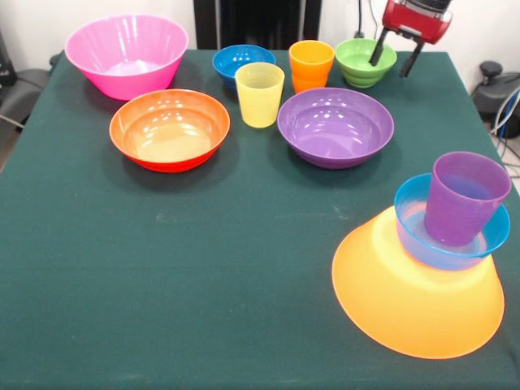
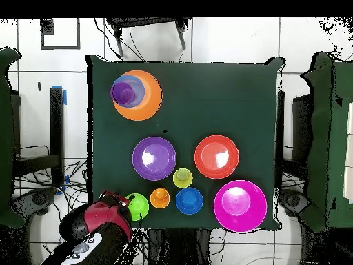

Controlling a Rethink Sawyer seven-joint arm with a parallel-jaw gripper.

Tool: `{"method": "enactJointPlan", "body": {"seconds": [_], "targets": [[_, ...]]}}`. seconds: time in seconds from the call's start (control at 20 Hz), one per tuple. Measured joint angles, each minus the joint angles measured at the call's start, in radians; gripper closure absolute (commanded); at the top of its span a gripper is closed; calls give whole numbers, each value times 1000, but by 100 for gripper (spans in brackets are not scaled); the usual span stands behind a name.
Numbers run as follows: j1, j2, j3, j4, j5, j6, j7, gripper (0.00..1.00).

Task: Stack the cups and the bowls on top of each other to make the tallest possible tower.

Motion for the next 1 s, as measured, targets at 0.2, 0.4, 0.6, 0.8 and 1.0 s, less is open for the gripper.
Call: {"method": "enactJointPlan", "body": {"seconds": [0.2,0.4,0.6,0.8,1.0], "targets": [[-3,15,2,10,0,0,0,0],[-12,25,9,25,0,0,0,0],[-42,28,37,50,0,0,0,0],[-81,27,65,76,1,-5,0,100],[-110,21,89,92,1,-15,0,100]]}}
